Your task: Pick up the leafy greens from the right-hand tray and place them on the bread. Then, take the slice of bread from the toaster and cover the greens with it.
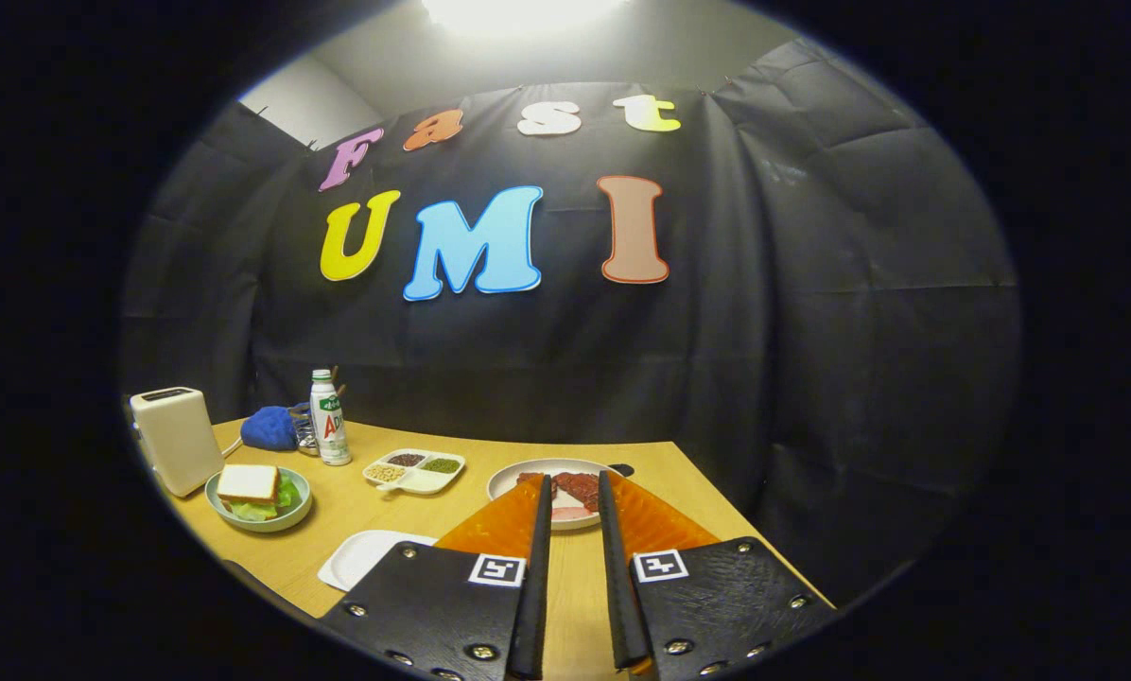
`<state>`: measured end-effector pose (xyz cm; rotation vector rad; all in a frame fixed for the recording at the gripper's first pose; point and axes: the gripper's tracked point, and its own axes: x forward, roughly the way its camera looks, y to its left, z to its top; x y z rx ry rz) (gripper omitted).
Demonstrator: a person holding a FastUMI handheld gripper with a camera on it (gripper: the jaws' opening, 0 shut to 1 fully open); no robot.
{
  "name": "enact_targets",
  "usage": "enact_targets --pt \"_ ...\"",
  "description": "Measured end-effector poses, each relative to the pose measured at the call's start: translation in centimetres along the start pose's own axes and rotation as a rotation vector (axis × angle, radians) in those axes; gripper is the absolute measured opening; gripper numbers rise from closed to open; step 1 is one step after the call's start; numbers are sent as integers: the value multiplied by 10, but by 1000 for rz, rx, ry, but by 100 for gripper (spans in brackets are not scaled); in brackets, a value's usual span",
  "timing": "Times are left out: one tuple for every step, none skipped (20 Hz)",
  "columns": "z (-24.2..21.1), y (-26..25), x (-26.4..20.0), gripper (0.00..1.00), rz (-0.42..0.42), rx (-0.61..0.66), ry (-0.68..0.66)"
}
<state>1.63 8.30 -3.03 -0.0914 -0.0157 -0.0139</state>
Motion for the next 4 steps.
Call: enact_targets --pt "1 -11 0 27 -2 -5 -12" --pt "4 -21 1 27 -1 -14 -27" --pt "6 -30 1 27 0 -20 -39" --pt "9 -40 2 27 1 -23 -54"
